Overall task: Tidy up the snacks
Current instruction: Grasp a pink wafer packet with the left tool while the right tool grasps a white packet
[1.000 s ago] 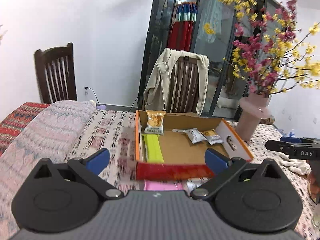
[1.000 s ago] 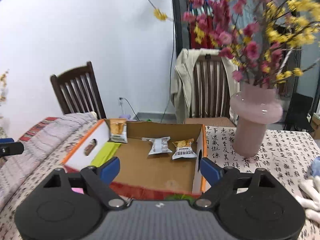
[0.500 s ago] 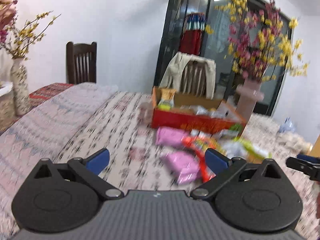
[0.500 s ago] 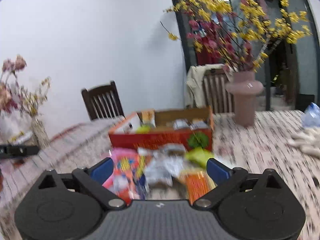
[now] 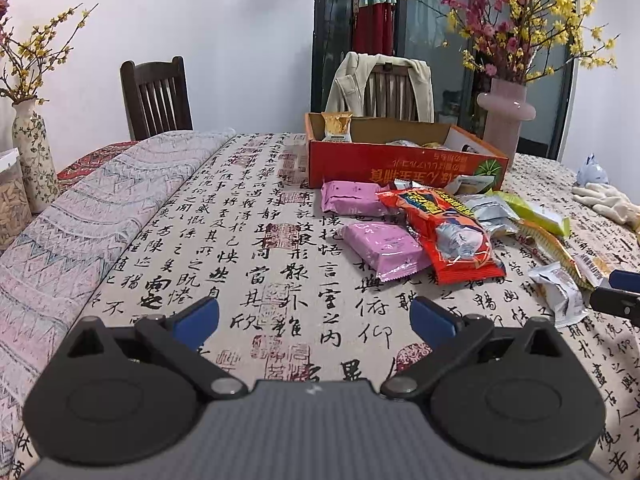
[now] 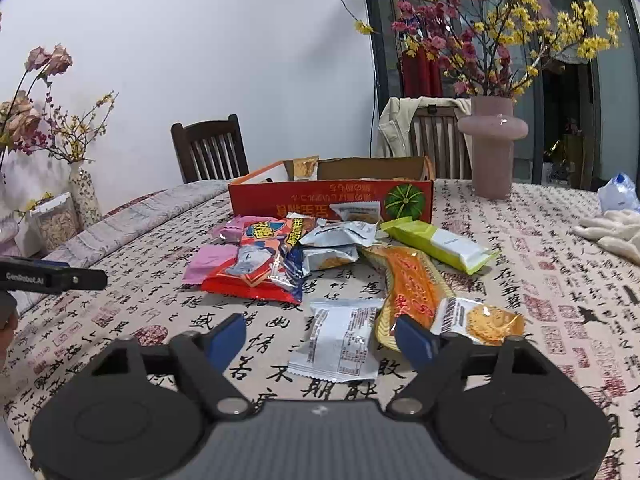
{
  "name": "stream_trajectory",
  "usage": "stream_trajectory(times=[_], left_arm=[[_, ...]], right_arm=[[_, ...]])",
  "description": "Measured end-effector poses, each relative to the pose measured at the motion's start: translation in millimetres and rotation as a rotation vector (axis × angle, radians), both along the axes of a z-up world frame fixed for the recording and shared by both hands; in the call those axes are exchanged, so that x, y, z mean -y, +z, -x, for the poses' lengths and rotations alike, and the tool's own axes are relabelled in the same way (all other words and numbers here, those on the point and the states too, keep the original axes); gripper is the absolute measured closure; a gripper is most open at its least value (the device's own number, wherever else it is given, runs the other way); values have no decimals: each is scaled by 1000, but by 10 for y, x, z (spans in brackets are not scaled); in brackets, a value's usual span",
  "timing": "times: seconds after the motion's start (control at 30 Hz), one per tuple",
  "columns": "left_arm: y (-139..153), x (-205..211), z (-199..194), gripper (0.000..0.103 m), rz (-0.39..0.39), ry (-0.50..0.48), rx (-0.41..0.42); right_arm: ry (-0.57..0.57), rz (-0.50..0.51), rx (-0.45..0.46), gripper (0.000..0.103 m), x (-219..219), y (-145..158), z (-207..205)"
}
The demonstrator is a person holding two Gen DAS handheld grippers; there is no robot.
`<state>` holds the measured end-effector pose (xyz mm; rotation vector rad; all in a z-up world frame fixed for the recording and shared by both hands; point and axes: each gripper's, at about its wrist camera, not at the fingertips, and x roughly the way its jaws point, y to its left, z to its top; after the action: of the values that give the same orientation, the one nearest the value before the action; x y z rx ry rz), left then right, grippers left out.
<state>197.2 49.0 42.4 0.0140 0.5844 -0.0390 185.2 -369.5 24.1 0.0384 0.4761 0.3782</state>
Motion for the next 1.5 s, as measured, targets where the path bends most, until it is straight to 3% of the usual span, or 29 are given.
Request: stream_trajectory(times=[0.33, 0.63, 0.83, 0.93, 1.1, 1.3, 1.37, 1.43, 1.5], left_arm=[[-107, 66, -189, 0, -40, 2, -37], [-95, 208, -725, 0, 6, -24, -45], [-151, 413, -1269, 0, 75, -57, -113], [-231, 532, -1459, 4, 60, -67, -143], [-343, 554, -1630, 9, 73, -59, -196], [-365, 586, -1717, 9, 72, -49, -202], [-367, 574, -1716, 15, 81, -49, -195], [-356, 536, -1698, 31, 68, -22, -179], [-344, 454, -1696, 35, 86, 0, -178]], right_arm=[[-25, -26, -80, 41, 53, -98, -279], [5, 26, -124, 43, -87, -133, -557], [21, 69, -139, 43, -166, -167, -697], [26, 89, -144, 43, -190, -197, -750], [35, 104, -149, 42, -198, -215, -819], [96, 91, -142, 41, -244, -178, -817], [112, 84, -141, 41, -262, -175, -808], [115, 96, -143, 42, -287, -184, -802], [113, 103, -139, 44, -300, -178, -791]])
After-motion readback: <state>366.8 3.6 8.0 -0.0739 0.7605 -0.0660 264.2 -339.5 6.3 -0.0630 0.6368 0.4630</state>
